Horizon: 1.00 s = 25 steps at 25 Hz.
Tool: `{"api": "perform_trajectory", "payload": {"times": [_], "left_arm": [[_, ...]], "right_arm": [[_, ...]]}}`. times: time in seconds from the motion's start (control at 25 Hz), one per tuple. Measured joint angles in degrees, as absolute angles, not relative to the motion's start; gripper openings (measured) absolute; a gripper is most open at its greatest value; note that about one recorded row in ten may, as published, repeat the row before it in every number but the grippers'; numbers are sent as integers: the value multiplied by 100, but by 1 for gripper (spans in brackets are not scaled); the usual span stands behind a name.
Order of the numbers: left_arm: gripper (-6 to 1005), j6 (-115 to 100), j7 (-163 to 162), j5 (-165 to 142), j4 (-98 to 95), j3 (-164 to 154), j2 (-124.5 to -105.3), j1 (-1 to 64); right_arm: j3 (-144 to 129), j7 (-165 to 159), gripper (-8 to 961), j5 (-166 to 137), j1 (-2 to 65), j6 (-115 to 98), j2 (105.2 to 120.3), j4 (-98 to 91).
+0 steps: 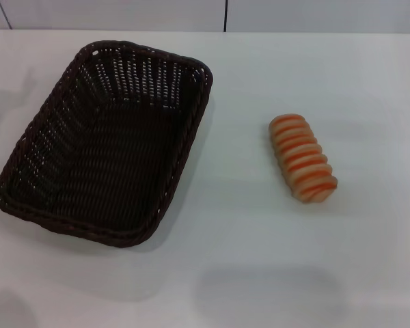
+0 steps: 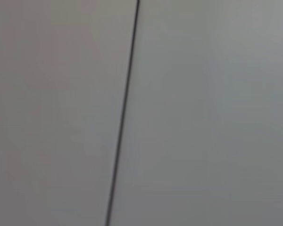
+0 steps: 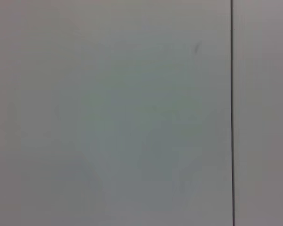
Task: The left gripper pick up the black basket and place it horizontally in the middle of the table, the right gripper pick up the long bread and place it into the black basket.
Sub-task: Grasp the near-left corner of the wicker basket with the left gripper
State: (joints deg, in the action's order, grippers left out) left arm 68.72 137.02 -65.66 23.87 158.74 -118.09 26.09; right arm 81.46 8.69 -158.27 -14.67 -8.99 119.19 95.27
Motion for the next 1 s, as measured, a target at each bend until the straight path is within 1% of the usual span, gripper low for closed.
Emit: {"api": "perform_trajectory", "payload": {"times": [0.2, 0.36, 0.4, 0.48, 0.56, 0.6, 0.64, 0.88, 1.0], "left_arm": [[812, 6482, 12934, -6581, 2767, 15165, -11804, 2588], [812, 5688, 11762, -6687, 3463, 14264, -11796, 2481], [812, 5279, 10874, -6964, 4020, 13816, -11780, 2367], [812, 5088, 9959, -7442, 4551, 13676, -11773, 2301], [812, 5088, 9959, -7442, 4551, 13676, -11773, 2301], [812, 5025, 8951, -8023, 5055, 13684, -11743, 2272], [812, 5026, 8797, -8137, 5132, 13686, -11731, 2269], [812, 5216, 6842, -9261, 5995, 13652, -11510, 2214], [812, 5382, 6506, -9431, 6166, 13679, -11489, 2201]], "right_arm": [[8148, 862, 679, -15822, -1411, -911, 11911, 9427], [8135, 850, 679, -15821, -1412, -941, 11915, 9331], [8136, 845, 679, -15819, -1411, -946, 11915, 9302], [8141, 843, 679, -15815, -1406, -949, 11917, 9259], [8142, 843, 679, -15813, -1403, -949, 11917, 9254], [8145, 843, 679, -15813, -1402, -949, 11918, 9252], [8150, 842, 679, -15812, -1401, -949, 11918, 9252], [8183, 839, 679, -15806, -1344, -934, 11918, 9201], [8187, 837, 680, -15804, -1325, -923, 11918, 9193]]}}
